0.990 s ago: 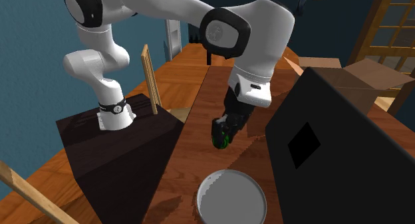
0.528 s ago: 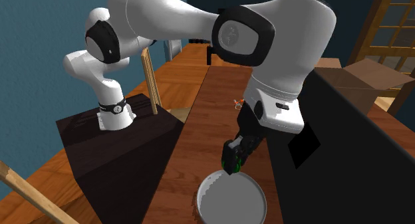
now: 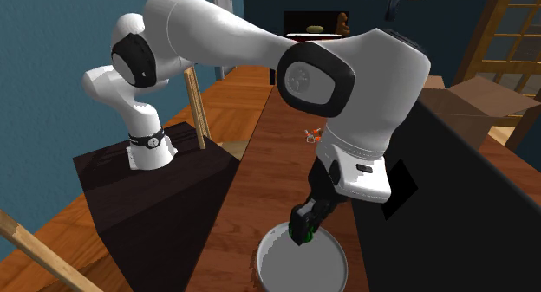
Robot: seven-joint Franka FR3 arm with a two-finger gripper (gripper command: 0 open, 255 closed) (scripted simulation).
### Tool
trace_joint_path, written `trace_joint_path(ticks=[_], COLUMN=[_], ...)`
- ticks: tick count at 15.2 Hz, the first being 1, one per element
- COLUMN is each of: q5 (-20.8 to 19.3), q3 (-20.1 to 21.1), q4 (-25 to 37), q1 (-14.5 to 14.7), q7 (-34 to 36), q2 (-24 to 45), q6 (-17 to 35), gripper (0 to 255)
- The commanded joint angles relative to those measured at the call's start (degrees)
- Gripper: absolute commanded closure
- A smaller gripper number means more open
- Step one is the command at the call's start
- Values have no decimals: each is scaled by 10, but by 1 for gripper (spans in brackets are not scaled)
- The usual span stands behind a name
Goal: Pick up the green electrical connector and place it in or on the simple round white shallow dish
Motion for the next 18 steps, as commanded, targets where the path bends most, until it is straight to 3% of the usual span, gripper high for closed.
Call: trace_joint_path(ticks=[1,7,14,15,18], q5=[0,-3,-3,-3,-3], q3=[1,0,0,0,0], q4=[-18,-54,-54,-54,-54], q1=[-2,-6,-6,-6,-6], q7=[5,14,14,14,14], q2=[-2,5,5,5,5], q6=[15,56,56,56,56], gripper=[255,255,255,0,0])
